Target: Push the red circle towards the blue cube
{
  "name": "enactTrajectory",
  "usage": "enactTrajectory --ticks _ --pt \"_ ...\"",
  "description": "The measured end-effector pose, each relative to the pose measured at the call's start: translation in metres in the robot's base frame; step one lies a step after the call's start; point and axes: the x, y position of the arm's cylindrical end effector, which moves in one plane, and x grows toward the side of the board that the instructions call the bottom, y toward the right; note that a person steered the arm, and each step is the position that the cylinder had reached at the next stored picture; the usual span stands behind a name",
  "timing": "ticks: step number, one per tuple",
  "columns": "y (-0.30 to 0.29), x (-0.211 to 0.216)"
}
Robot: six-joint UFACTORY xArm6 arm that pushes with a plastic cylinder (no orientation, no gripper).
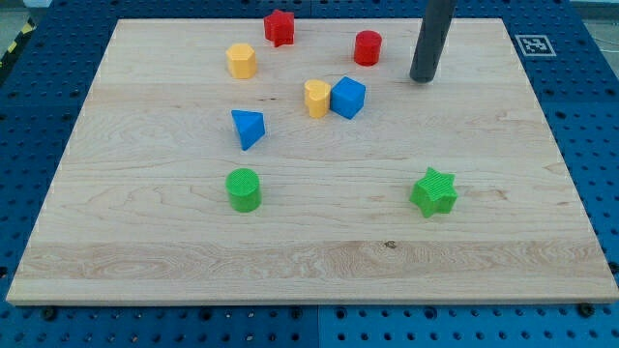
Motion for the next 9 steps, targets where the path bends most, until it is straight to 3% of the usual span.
enactTrajectory --ticks 1,2,5,6,8,9 --pt "0.005 -0.035" --pt "0.005 -0.042" --pt "0.001 -0.043" --pt "-0.038 -0.042" --pt "-0.058 -0.066" --pt "-0.070 -0.054"
